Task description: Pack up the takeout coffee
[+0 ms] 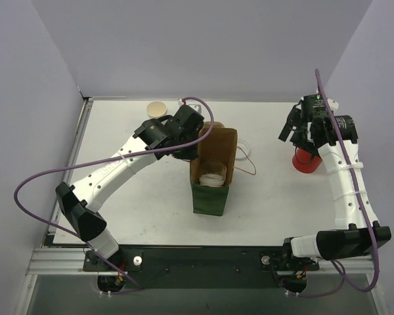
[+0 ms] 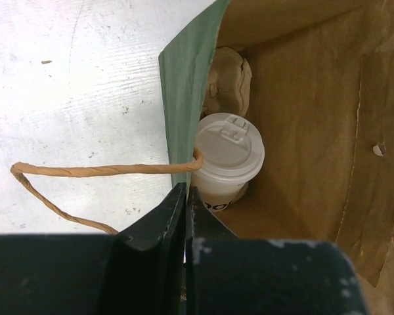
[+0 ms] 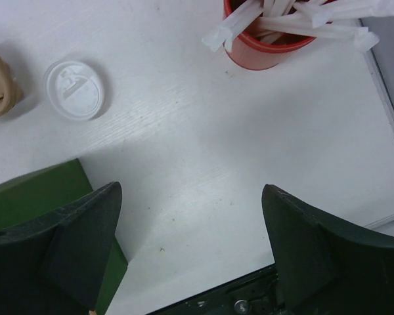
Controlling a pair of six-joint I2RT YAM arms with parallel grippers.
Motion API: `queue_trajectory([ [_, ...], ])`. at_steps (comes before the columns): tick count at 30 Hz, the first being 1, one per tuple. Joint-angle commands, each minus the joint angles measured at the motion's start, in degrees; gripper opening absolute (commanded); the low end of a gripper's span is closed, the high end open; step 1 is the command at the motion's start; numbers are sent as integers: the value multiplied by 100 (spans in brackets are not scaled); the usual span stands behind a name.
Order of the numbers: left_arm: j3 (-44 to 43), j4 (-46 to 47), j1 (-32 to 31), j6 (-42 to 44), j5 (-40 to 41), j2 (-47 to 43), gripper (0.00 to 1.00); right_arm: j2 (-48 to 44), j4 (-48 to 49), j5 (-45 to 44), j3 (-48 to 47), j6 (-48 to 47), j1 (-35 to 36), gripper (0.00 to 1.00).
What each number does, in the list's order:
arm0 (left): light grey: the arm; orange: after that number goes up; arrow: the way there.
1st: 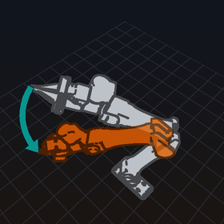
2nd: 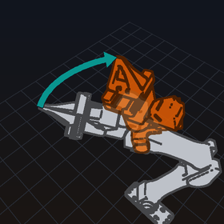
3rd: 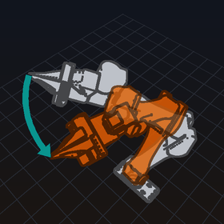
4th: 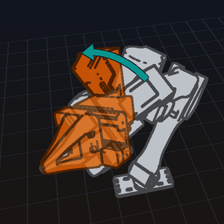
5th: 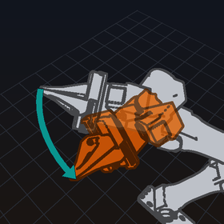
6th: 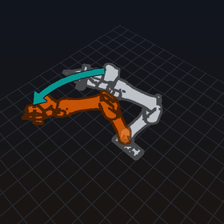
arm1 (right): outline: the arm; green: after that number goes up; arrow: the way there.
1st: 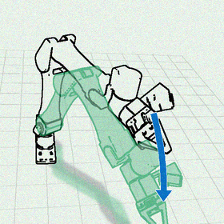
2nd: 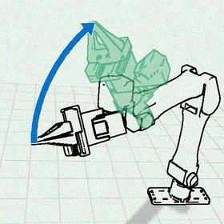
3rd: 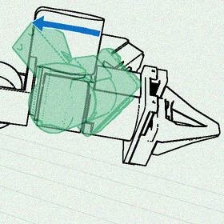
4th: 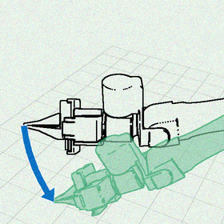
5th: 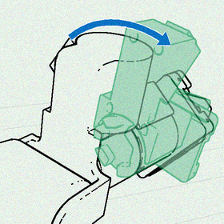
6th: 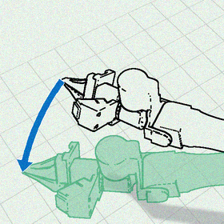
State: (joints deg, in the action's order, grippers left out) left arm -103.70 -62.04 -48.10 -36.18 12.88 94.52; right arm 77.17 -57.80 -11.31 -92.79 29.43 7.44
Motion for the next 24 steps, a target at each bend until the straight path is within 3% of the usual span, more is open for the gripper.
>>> queue_trajectory([
  [1, 104, 490, 195, 225, -330, -408, 13, 193, 541, -180, 60, -289, -462, 81],
  [13, 464, 983, 573, 472, -804, -698, 24, 1414, 638, -29, -810, -280, -1253, 65],
  [24, 755, 1291, 687, 569, -1095, -891, 25, 1819, 621, -55, -916, -298, -1491, 56],
])
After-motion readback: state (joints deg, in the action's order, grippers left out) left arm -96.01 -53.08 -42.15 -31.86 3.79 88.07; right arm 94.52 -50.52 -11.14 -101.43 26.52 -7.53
